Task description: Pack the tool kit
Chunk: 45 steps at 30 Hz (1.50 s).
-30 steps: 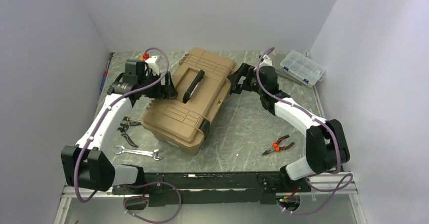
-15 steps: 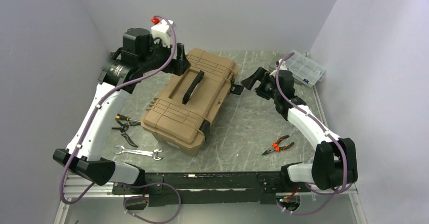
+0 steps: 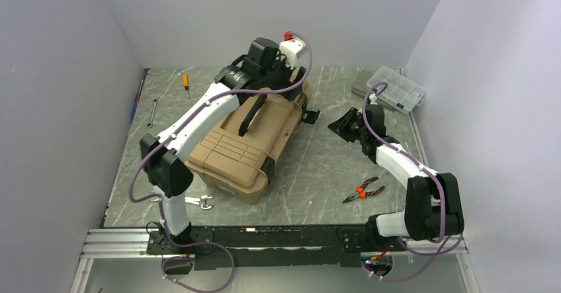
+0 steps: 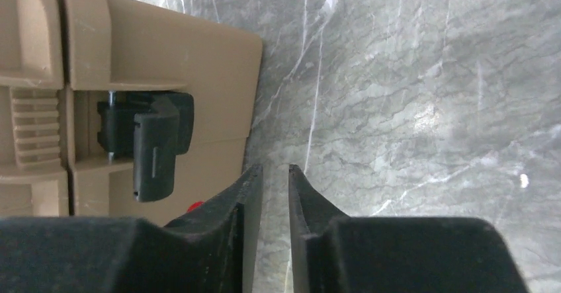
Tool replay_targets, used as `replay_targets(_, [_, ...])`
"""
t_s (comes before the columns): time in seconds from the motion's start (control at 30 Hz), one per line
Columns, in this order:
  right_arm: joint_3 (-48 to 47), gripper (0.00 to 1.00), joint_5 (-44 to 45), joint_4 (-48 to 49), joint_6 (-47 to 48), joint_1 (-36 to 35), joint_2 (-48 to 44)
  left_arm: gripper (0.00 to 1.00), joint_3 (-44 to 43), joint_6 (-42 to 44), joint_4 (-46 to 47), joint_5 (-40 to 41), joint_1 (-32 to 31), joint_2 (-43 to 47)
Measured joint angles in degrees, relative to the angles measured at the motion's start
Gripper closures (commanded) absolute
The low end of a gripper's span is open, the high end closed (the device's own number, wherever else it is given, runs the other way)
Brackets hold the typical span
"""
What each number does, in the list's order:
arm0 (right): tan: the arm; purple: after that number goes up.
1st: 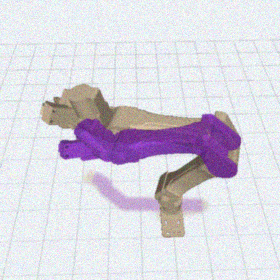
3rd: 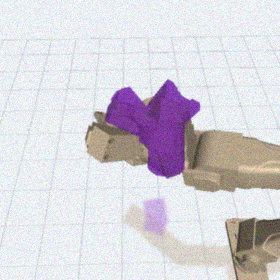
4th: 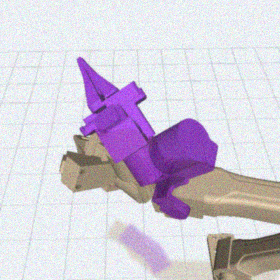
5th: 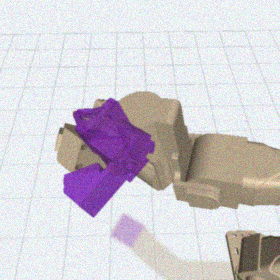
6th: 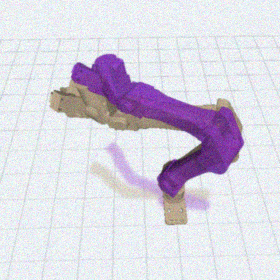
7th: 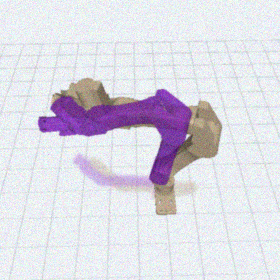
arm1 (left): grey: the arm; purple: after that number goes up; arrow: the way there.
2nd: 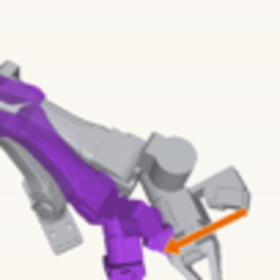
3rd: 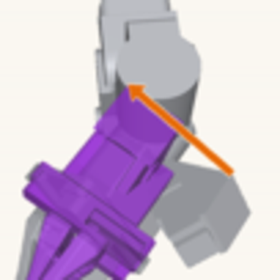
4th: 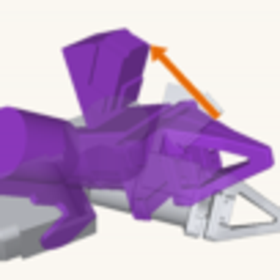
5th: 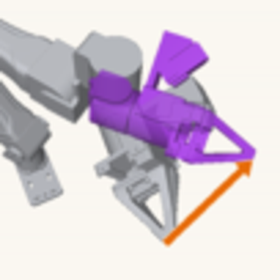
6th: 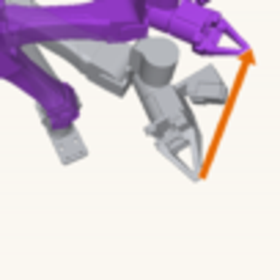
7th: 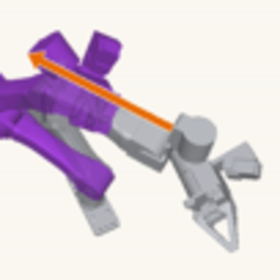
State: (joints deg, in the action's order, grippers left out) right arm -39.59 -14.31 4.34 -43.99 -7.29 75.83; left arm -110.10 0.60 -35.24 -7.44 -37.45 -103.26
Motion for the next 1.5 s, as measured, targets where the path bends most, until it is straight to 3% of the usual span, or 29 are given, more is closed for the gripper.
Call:
replay_targets(0.13, [0.04, 0.85, -1.36, 2.93, -0.74, 0.04, 4.07, 0.33, -9.94, 1.55, -0.15, 2.12, -1.42, -8.37])
replay_targets(0.23, [0.04, 0.85, -2.91, 5.53, -1.27, 0.04, 7.67, 0.49, -14.36, 1.95, -0.33, 4.13, -1.36, -12.41])
replay_targets(0.43, [-1.16, 0.85, -7.48, 12.0, -3.08, -0.02, 16.96, 0.69, -16.74, 1.55, -3.96, 7.8, -0.5, -17.35])
replay_targets(0.63, [-5.16, 0.81, -11.61, 17.73, -5.64, -1.11, 25.05, 0.83, -21.92, 0.15, -6.93, 3.63, 1.18, -21.11])
replay_targets(0.83, [-10.25, 0.73, -13.99, 21.66, -7.02, -2.97, 29.44, 0.88, -22.53, -1.09, -7.72, -0.35, 2.21, -21.75])
replay_targets(0.97, [-11.41, 0.73, -16.09, 26.27, -8.96, -3.8, 31.01, 0.95, -16.76, -1.95, -3.26, -2.21, 2.82, -19.12])
replay_targets(1.1, [-10.34, 0.72, -16.85, 29.11, -10.25, -3.96, 30.91, 0.95, -13.86, -2.36, -0.98, -3.1, 2.95, -17.77])
replay_targets(1.5, [-5.64, 0.72, -17.53, 28.3, -10.67, -3.85, 19.76, 0.95, -10.69, -2.91, 1.38, -4.81, 2.93, -16.09])
